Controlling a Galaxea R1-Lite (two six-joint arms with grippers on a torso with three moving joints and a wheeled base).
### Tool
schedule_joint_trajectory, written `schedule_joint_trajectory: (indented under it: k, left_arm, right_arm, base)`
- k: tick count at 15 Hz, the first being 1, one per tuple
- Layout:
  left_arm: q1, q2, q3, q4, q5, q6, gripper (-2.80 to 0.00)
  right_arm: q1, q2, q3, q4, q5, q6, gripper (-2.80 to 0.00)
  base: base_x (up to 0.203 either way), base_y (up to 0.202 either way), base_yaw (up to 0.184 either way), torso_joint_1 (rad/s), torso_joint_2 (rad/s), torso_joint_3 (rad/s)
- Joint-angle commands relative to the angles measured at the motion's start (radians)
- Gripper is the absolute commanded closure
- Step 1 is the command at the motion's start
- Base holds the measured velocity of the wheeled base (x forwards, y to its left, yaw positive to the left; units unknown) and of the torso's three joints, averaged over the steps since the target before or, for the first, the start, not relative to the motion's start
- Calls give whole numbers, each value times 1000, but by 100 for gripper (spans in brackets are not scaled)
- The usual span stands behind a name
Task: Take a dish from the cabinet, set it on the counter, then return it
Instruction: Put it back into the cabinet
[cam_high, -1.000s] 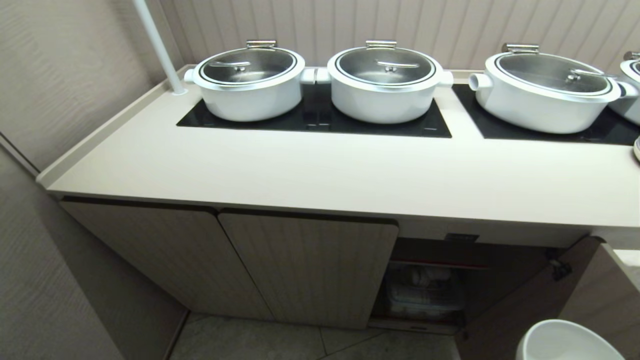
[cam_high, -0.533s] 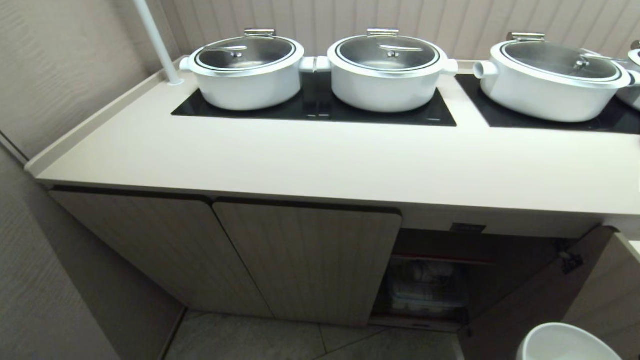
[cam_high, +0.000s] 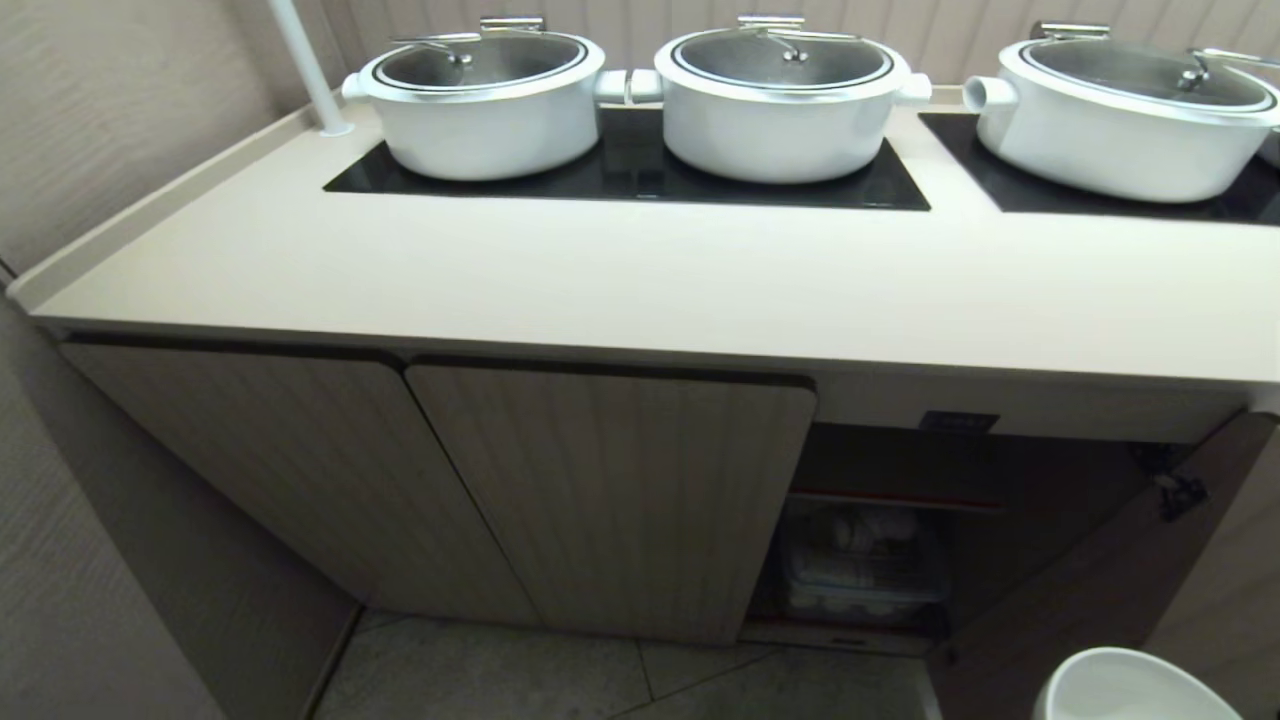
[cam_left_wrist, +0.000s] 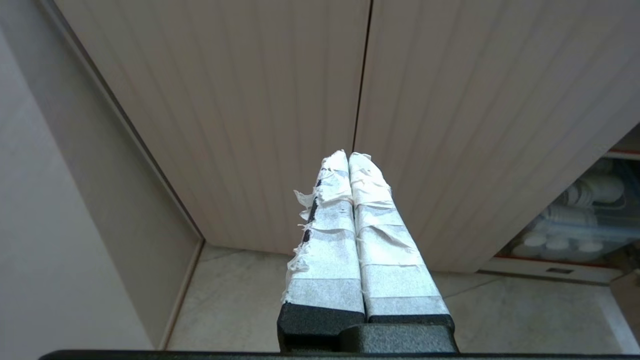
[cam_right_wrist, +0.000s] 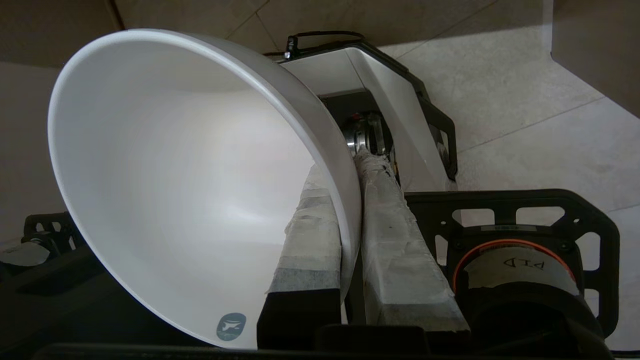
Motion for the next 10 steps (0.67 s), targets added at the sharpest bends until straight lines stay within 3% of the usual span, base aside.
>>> schedule_joint_trajectory:
  k: [1,10]
  left_arm:
    - [0,0,-1,-1,0,-1,0]
    - [0,0,1,-1,0,-1,0]
  right_arm:
    - [1,2,0,5,0,4,0]
    - [1,4,-3,5,-5,4,0]
  base:
    - [0,0,0,-239,562,310]
    - [0,0,0,-217,524,301]
